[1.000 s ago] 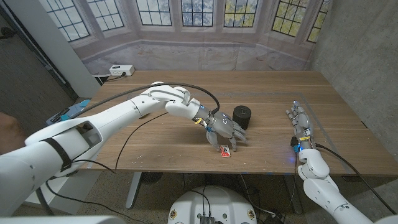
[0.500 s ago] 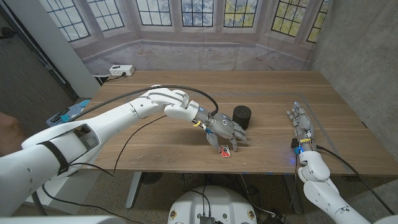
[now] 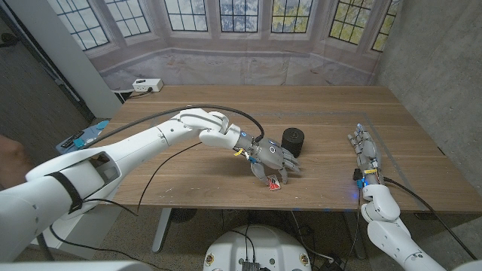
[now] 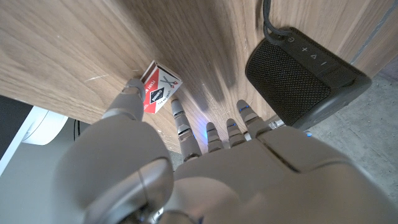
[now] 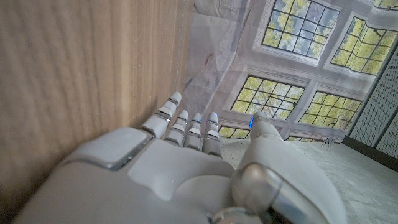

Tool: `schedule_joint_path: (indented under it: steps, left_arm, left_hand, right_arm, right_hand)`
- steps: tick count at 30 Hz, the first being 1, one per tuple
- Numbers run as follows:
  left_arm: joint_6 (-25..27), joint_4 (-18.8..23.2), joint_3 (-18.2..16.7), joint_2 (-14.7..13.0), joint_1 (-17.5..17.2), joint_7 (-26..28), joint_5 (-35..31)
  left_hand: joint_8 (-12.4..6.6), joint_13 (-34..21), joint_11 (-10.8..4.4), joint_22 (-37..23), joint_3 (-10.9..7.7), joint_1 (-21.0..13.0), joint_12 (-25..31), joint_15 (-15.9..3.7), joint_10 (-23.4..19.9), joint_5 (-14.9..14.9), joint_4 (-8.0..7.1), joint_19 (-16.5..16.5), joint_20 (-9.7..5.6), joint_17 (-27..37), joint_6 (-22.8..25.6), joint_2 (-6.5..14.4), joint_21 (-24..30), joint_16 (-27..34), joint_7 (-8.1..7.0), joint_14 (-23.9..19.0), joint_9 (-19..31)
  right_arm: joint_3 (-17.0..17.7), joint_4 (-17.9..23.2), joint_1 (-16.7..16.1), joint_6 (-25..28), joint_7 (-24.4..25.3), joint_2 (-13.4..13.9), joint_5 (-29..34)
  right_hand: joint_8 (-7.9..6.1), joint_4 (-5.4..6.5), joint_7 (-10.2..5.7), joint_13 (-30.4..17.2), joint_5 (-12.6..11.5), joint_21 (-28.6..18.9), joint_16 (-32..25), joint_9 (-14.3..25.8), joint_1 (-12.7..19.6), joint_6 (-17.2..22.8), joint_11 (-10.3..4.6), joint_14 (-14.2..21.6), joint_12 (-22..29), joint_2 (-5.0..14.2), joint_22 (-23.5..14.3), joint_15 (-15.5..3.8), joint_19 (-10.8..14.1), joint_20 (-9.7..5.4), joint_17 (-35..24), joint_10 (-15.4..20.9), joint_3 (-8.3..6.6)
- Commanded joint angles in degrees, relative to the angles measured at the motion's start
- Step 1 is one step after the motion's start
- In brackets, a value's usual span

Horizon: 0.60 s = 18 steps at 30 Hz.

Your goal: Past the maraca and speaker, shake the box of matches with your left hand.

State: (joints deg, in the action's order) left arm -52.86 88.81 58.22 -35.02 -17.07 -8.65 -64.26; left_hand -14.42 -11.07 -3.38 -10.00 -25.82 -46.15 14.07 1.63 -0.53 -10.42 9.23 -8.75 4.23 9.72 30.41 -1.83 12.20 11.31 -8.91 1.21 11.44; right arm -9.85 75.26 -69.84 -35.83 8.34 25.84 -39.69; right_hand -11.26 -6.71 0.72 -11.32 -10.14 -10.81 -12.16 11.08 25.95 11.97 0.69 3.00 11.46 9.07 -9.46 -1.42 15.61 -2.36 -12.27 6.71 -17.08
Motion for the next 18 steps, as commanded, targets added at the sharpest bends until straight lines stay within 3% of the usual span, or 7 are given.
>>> schedule_joint_path:
  steps: [1, 18]
  left_arm:
    - [1.04, -0.11, 0.62, -0.42, -0.35, 2.30, -1.37]
    - [2.36, -0.26, 1.45, -0.86, -0.46, 4.16, -2.55]
  left_hand:
    - [-0.21, -0.20, -0.24, -0.21, 0.11, -0.46, 0.06, -0.03, -0.45, -0.09, 0.02, -0.47, 0.10, 0.32, 0.66, -0.20, 0.02, 0.11, 0.04, -0.50, 0.11]
    - [-0.33, -0.26, 0.12, -0.24, 0.38, -0.67, -0.05, 0.01, -0.90, -0.08, -0.09, -0.73, -0.07, 0.35, 1.17, -0.33, -0.08, 0.00, 0.80, -1.14, 0.29]
  right_arm:
    - [0.08, -0.72, -0.02, -0.53, -0.31, -0.38, -0.28]
    - [0.15, -0.46, -0.64, -1.00, 0.82, -0.81, 0.26]
  right_hand:
    - [-0.14, -0.25, 0.04, -0.23, 0.08, -0.22, -0.55, 0.05, 0.50, 0.47, 0.24, 0.67, 0.13, 0.13, -0.21, 0.04, 0.63, -1.77, -0.07, 0.47, -0.07]
    - [-0.14, -0.21, 0.06, -0.24, 0.07, -0.30, -0.61, 0.06, 0.52, 0.49, 0.20, 0.80, 0.19, 0.21, -0.21, 0.02, 0.93, -1.70, -0.08, 0.66, -0.11]
